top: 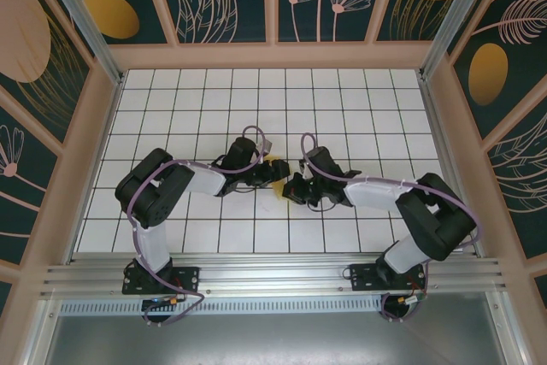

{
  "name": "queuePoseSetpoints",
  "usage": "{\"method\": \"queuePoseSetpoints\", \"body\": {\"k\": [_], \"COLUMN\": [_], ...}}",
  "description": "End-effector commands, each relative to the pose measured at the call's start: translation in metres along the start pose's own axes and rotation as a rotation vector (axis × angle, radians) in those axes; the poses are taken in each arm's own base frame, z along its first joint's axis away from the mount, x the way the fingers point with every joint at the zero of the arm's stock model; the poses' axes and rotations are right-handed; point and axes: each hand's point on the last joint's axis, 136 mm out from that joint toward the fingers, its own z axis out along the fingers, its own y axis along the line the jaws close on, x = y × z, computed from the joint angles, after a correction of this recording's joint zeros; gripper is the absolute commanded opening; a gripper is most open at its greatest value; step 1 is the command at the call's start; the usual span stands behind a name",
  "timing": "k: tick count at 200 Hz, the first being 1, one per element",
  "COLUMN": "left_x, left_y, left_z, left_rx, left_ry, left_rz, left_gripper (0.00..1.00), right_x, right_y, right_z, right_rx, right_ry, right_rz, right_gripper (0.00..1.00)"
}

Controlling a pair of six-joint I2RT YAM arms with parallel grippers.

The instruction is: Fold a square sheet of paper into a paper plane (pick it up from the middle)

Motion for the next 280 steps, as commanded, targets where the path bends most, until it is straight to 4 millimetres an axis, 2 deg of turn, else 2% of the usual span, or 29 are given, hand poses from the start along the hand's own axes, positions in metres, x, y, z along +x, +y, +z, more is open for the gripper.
{"method": "queuePoseSetpoints", "body": {"k": [1,16,43,55,97,135,180,232,263,280], "left_x": [0.032,0.032,0.033,0.033,0.033,0.033,0.034,0.034,0.035,0.035], "left_y": [0.065,0.065,0.065,0.066,0.066,0.065,0.065,0.065,0.066,0.066], "left_z": [0.006,0.005,0.005,0.005,0.006,0.005,0.005,0.005,0.005,0.005], "left_rx": [-0.202,-0.202,-0.204,-0.204,-0.203,-0.2,-0.2,-0.2,-0.201,-0.201], "left_ry": [0.081,0.079,0.081,0.082,0.086,0.086,0.09,0.089,0.089,0.089], "left_rz": [-0.082,-0.082,-0.083,-0.083,-0.086,-0.084,-0.082,-0.083,-0.081,-0.083], "left_gripper": [0.6,0.6,0.6,0.6,0.6,0.6,0.6,0.6,0.6,0.6], "right_x": [0.002,-0.003,-0.008,-0.009,-0.009,-0.009,-0.003,0.017,0.021,0.016], "right_y": [-0.027,-0.021,0.014,0.024,0.037,0.019,0.014,-0.027,-0.028,-0.018], "right_z": [-0.014,-0.02,-0.022,-0.018,-0.002,0.014,0.024,0.036,0.036,0.03], "right_rx": [0.109,0.077,-0.1,-0.153,-0.205,-0.166,-0.16,-0.022,-0.021,-0.038], "right_ry": [-0.049,-0.083,-0.095,-0.085,-0.051,-0.033,0.004,0.071,0.085,0.06], "right_rz": [0.022,0.021,0.003,0.004,0.016,0.06,0.07,0.094,0.094,0.079], "right_gripper": [0.04,0.05,0.05,0.05,0.05,0.04,0.04,0.04,0.04,0.04]}}
